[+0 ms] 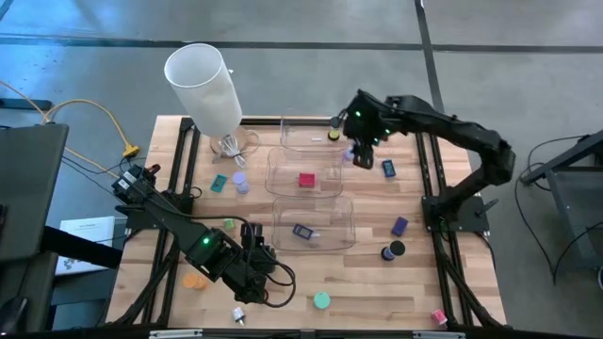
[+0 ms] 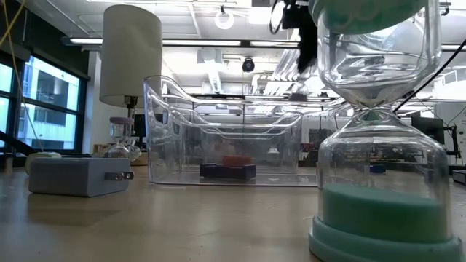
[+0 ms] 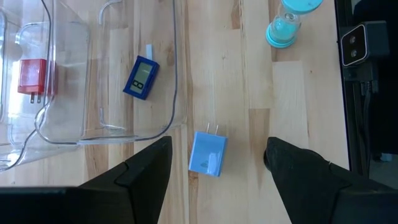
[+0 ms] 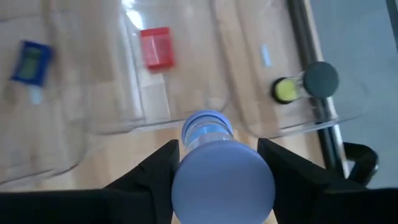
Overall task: Pick & Place Office items
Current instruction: Put the right light purple hourglass into the top transparent bin
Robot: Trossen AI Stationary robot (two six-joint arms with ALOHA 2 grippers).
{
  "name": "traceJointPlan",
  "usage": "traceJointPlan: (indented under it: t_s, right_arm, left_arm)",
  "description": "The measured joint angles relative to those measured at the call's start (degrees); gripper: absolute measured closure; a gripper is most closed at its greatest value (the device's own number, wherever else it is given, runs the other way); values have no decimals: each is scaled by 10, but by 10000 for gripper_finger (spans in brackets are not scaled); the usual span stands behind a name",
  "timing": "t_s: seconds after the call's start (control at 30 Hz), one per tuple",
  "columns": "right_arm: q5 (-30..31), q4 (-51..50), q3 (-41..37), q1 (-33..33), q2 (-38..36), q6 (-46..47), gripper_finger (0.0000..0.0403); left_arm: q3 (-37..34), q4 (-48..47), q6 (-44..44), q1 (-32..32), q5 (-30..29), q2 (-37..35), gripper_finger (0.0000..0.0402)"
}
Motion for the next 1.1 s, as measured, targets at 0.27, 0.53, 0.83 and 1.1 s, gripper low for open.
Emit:
traceJointPlan:
  t_s: [0.27,0.53,0.83,1.1]
  right_arm:
    - [-39,12,71,-58,88,-17,207]
    - [-51,36,114,-74,153,-25,218]
    - [-49,38,115,-98,190,-24,200]
    - [-58,41,115,-116,222,-11,217]
  left_arm:
    - [0,0,0,0,0,0,147]
    - [0,0,-1,-1,0,0,147]
    - [-2,-1,-2,-16,0,0,147]
    - [-3,0,-2,-16,-1,0,147]
